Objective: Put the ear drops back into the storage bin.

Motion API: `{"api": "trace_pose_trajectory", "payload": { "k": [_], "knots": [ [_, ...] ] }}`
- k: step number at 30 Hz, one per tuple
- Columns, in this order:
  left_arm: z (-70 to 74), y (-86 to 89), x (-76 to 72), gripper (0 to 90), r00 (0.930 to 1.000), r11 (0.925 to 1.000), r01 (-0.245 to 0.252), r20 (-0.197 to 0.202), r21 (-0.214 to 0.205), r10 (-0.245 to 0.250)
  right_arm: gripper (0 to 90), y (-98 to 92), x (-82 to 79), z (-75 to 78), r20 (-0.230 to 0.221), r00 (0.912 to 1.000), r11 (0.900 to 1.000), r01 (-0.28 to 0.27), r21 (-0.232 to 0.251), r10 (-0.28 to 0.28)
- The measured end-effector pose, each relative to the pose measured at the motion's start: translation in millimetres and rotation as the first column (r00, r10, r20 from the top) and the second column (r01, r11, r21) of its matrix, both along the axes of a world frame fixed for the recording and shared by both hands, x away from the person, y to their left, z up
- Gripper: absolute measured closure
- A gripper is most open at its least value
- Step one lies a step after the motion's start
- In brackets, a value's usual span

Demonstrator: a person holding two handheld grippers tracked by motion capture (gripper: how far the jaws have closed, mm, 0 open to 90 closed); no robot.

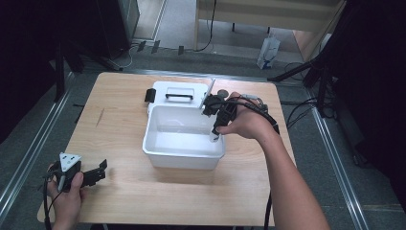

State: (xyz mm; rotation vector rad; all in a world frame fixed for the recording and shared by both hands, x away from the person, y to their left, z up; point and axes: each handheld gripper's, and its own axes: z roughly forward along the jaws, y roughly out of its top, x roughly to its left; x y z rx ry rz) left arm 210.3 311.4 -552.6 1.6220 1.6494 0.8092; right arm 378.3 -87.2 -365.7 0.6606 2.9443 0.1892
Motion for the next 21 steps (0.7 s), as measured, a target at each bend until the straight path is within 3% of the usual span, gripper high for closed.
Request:
{"api": "trace_pose_trajectory", "payload": {
  "k": [7, 14, 16, 17, 21],
  "knots": [
    [-0.2, -0.1, 0.1, 0.6, 1.0, 1.0, -0.001, 0.002, 0.001, 0.001, 71.8, -2.4, 1.5, -11.5, 0.008, 0.9998, 0.9998, -0.016, -0.007, 0.016],
    [-0.1, -0.1, 0.1, 0.6, 1.0, 1.0, -0.001, 0.001, 0.002, 0.001, 71.8, -0.7, 0.5, -22.8, 0.02, 0.9957, 0.9958, -0.091, -0.013, 0.091],
    [-0.2, -0.3, 0.0, 0.6, 1.0, 1.0, -0.002, 0.001, -0.001, 0.002, 71.9, 0.7, -0.3, -27.0, 0.028, 0.9922, 0.9923, -0.121, -0.029, 0.121],
    [-0.2, -0.3, 0.1, 0.6, 1.0, 1.0, -0.002, 0.001, -0.002, 0.002, 71.9, 2.0, -0.9, -31.3, 0.039, 0.9858, 0.9856, -0.161, -0.05, 0.163],
    [-0.1, -0.2, 0.0, 0.6, 1.0, 1.0, -0.001, 0.0, -0.002, 0.001, 71.9, 4.5, -1.8, -39.9, 0.04, 0.9764, 0.9743, -0.208, -0.085, 0.212]
  ]
}}
